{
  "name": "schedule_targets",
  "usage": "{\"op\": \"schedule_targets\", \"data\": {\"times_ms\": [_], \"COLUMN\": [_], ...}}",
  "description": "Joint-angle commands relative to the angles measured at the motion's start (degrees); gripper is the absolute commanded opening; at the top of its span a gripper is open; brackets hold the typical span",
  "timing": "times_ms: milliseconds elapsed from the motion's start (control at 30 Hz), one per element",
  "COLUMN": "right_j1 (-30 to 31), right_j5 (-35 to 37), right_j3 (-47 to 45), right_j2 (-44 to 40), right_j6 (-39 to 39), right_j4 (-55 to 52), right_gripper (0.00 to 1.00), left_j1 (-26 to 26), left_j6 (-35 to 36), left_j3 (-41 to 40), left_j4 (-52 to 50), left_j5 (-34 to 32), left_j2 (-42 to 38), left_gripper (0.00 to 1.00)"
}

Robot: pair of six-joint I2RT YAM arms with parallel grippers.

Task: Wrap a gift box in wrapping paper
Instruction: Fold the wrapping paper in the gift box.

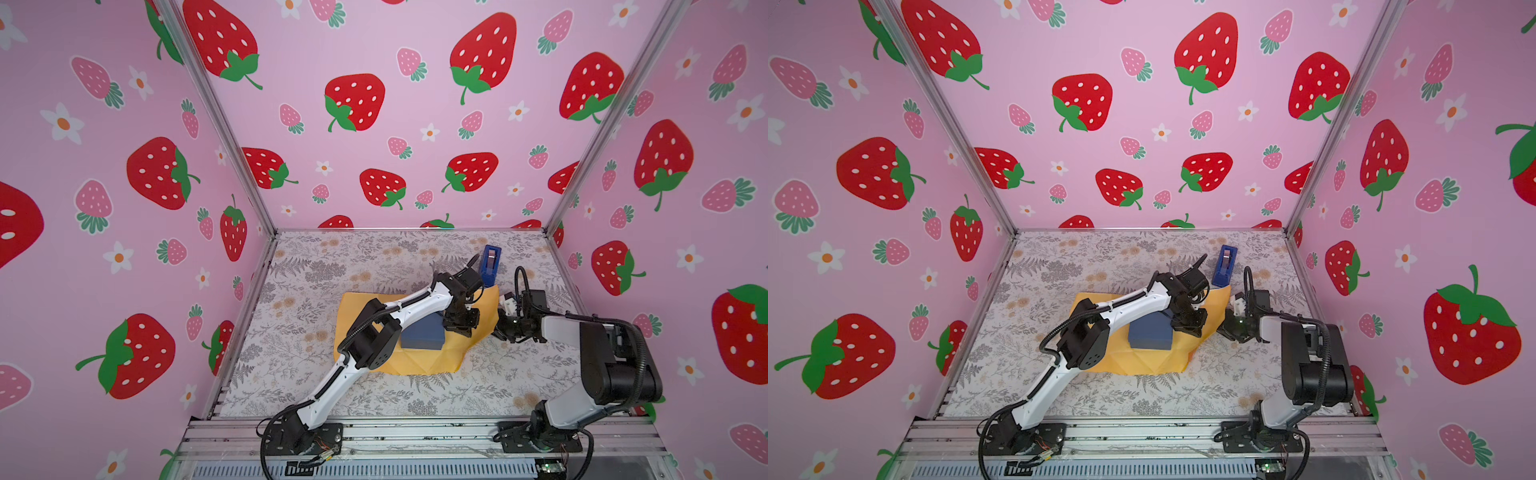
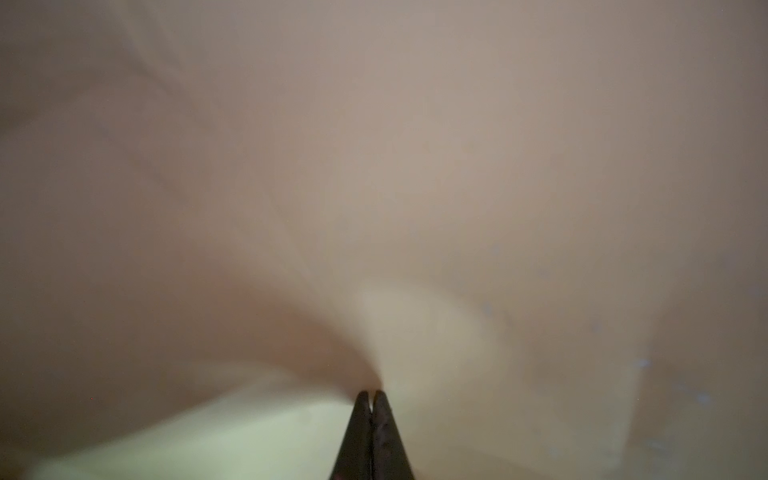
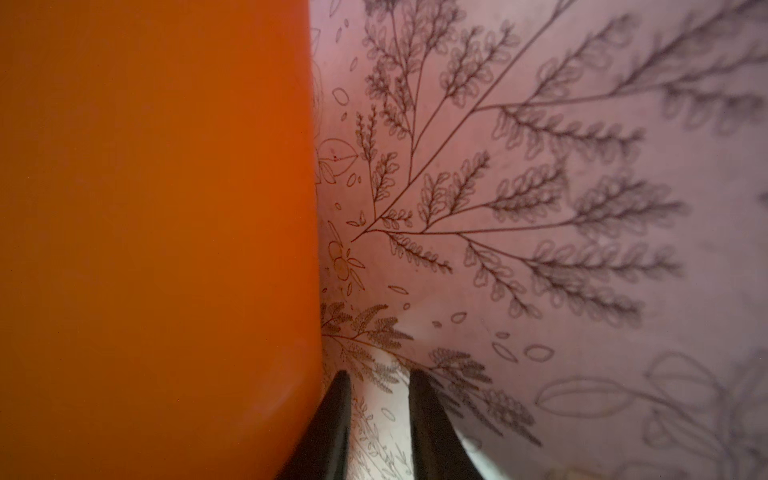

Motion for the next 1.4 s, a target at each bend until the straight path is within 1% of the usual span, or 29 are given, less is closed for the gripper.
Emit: {"op": "schedule_targets", "data": {"times_ms": [0,67,133,200,333,433,500,567,700,800,833,933,1067,1167,1233,1300,1367], "right_j1": [-0.3,-0.3,-0.3,-0.4,-0.4,-0.3,-0.3,-0.4,-0.3,-0.4,-0.3,-0.1,0.4,0.6,0.8,1.0,1.1], "right_j5": [-1.3,-1.4,-1.3,-1.5,-1.3,-1.3,-1.5,-1.3,-1.7,-1.8,-1.9,-2.2,-2.4,-2.1,-1.8,-1.7,-1.5], "right_j3": [-1.0,-1.2,-1.4,-1.4,-1.2,-0.8,-0.6,-0.6,-0.4,-0.2,-0.1,-0.4,-0.2,0.0,0.3,0.7,1.0], "right_j2": [-1.7,-1.8,-2.0,-1.9,-2.0,-1.5,-1.2,-1.2,-1.3,-1.4,-1.4,-1.4,-1.1,-1.4,-1.5,-1.5,-1.5], "right_j6": [-1.5,-1.5,-1.3,-1.1,-1.2,-1.2,-1.1,-1.1,-0.8,-0.9,-1.0,-0.8,-1.2,-1.1,-0.9,-1.1,-1.2], "right_j4": [-1.5,-1.6,-1.3,-1.1,-1.3,-1.3,-1.2,-1.1,-1.0,-1.2,-1.3,-1.2,-1.6,-1.9,-2.2,-2.5,-3.0], "right_gripper": [0.27,0.27,0.27,0.27,0.27,0.27,0.28,0.27,0.27,0.27,0.27,0.27,0.27,0.27,0.27,0.27,0.27], "left_j1": [0.1,0.2,0.5,0.6,-0.1,-1.4,-2.2,-2.8,-4.6,-4.4,-3.8,-0.3,6.5,12.5,16.7,20.8,23.2], "left_j6": [1.3,0.7,0.1,0.0,0.0,-0.3,-0.7,-1.1,-1.6,-1.1,-0.9,-0.7,-0.4,0.6,1.1,1.9,2.4], "left_j3": [2.3,2.0,0.3,-1.2,-8.2,-14.2,-17.2,-18.1,-16.1,-15.7,-16.0,-17.9,-24.1,-31.4,-37.3,-42.7,-46.4], "left_j4": [-1.9,-0.7,1.7,2.1,2.0,3.1,4.3,5.8,8.4,8.3,8.2,8.6,9.4,9.3,10.0,11.6,13.7], "left_j5": [1.5,2.5,3.7,4.2,6.7,7.2,8.1,10.4,17.3,17.3,16.5,12.3,5.6,0.8,0.4,2.7,5.0], "left_j2": [-0.8,-2.8,-6.1,-9.4,-15.3,-18.0,-17.9,-16.4,-12.0,-12.5,-13.7,-20.2,-31.8,-39.3,-42.4,-43.4,-43.1], "left_gripper": [0.13,0.14,0.15,0.15,0.10,0.10,0.09,0.08,0.10,0.11,0.11,0.18,0.35,0.50,0.57,0.64,0.68]}}
